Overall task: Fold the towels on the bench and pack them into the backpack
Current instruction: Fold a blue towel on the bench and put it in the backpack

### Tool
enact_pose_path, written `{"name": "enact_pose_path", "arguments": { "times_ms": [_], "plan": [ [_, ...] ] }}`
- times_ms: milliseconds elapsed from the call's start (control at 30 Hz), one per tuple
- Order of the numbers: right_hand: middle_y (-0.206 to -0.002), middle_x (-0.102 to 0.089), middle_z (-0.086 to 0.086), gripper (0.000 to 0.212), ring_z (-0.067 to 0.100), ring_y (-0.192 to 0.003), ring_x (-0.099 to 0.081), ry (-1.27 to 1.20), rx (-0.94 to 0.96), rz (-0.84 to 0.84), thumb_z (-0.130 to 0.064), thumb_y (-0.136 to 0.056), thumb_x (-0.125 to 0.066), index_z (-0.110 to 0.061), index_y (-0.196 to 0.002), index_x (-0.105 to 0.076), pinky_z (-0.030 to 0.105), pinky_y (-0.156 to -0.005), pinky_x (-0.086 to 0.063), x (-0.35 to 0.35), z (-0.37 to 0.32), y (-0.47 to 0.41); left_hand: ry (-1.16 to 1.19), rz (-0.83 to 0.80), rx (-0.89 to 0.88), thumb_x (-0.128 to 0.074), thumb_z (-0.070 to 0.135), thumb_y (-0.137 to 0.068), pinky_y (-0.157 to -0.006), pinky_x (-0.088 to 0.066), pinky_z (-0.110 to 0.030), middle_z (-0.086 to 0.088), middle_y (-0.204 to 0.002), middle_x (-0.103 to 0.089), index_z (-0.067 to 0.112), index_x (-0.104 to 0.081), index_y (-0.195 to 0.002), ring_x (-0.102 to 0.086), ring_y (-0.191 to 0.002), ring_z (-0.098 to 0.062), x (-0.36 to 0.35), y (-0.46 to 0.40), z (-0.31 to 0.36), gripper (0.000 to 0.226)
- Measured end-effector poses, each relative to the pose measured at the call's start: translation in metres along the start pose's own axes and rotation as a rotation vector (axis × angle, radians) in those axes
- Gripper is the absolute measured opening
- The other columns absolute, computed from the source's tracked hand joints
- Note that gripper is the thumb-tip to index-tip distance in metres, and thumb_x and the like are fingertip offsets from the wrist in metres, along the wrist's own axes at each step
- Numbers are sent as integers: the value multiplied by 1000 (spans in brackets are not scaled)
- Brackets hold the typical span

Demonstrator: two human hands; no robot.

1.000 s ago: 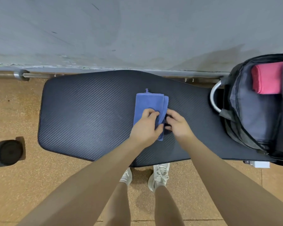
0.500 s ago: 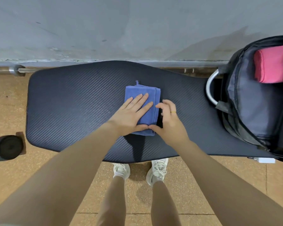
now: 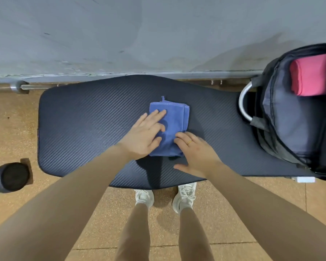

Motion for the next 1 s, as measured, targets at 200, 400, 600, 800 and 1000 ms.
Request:
{"name": "enact_pose_path", "arguments": {
  "times_ms": [200, 400, 600, 800, 1000],
  "plan": [
    [-113, -67, 7, 48, 25, -99, -67, -9, -95, 100, -16, -65, -77, -10, -107, -56, 33, -63, -57, 1, -7, -5, -58, -211, 26, -9, 84, -65, -113, 4, -30, 2, -155, 5, 24, -26, -145, 6, -141, -16, -2, 28, -19, 101],
    [-94, -58, -4, 14, 13, -87, -57, -1070, -597, 20, -12, -95, -48, -13, -109, -52, 23, -80, -46, 58, 15, -4, 164, -106, 42, -66, 43, -80, -117, -10, -36, -1, -151, -25, 9, -38, -122, -15, -142, -17, 43, 30, 14, 60],
    [-82, -67, -2, 25, 9, -70, -64, -1610, -905, 76, -28, -99, -40, -14, -99, -60, 20, -61, -53, 121, 22, 27, 447, -107, -17, -64, 32, -77, -96, -40, -31, 25, -117, -34, 30, -27, -118, -43, -115, -10, 90, 37, 69, 56],
    [-68, -62, 2, 37, 12, -59, -62, -1718, -1117, 146, -40, -96, -44, -12, -82, -63, 19, -47, -50, 145, 20, 51, 360, -111, -240, -53, 46, -81, -85, -34, -4, 15, -126, -27, 54, -32, -131, -37, -107, -2, 106, 24, 126, 55],
    [-77, -67, 6, 39, 15, -68, -63, -1743, -1212, 297, -42, -97, -39, -14, -89, -64, 22, -50, -50, 154, 62, 81, 506, -207, -83, -66, 21, -84, -99, -31, -19, 12, -129, -30, 40, -38, -133, -33, -118, -3, 85, -37, 156, 59]
  ]
}}
Point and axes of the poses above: each hand's wrist, its own y-axis away from the middle knuckle, its own x-axis out of the back of the hand, z = x × y, the point moved 5 cm from there along -y, towards the middle knuckle
